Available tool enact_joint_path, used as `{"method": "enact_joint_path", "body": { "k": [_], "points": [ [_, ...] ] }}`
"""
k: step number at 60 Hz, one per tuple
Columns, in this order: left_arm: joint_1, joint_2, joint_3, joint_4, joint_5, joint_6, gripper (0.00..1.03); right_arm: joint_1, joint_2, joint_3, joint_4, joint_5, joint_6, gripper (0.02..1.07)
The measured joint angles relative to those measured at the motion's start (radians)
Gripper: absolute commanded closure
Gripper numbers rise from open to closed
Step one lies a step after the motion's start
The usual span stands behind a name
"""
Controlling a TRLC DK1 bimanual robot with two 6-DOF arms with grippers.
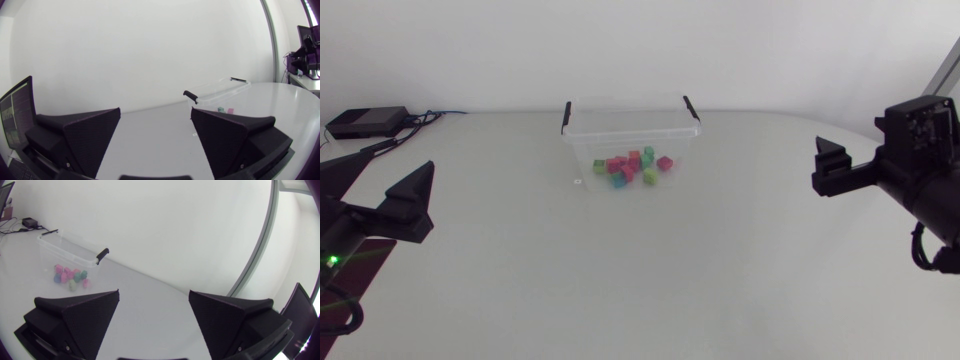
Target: Pick up the duplo bricks and place them in the container
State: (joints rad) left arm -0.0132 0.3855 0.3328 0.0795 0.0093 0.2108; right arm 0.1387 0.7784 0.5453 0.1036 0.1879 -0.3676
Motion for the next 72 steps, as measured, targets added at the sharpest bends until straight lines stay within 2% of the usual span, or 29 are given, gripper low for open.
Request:
{"method": "enact_joint_path", "body": {
  "k": [25, 72],
  "points": [
    [0.012, -0.221, -0.1, -0.053, 0.0, -0.002, 0.05, -0.051, -0.319, -0.181, -0.04, -0.012, 0.005, 0.07],
    [0.012, -0.365, -0.296, -0.081, -0.001, -0.166, 0.05, -0.126, -0.734, -0.494, -0.089, -0.17, 0.303, 0.07]
  ]
}}
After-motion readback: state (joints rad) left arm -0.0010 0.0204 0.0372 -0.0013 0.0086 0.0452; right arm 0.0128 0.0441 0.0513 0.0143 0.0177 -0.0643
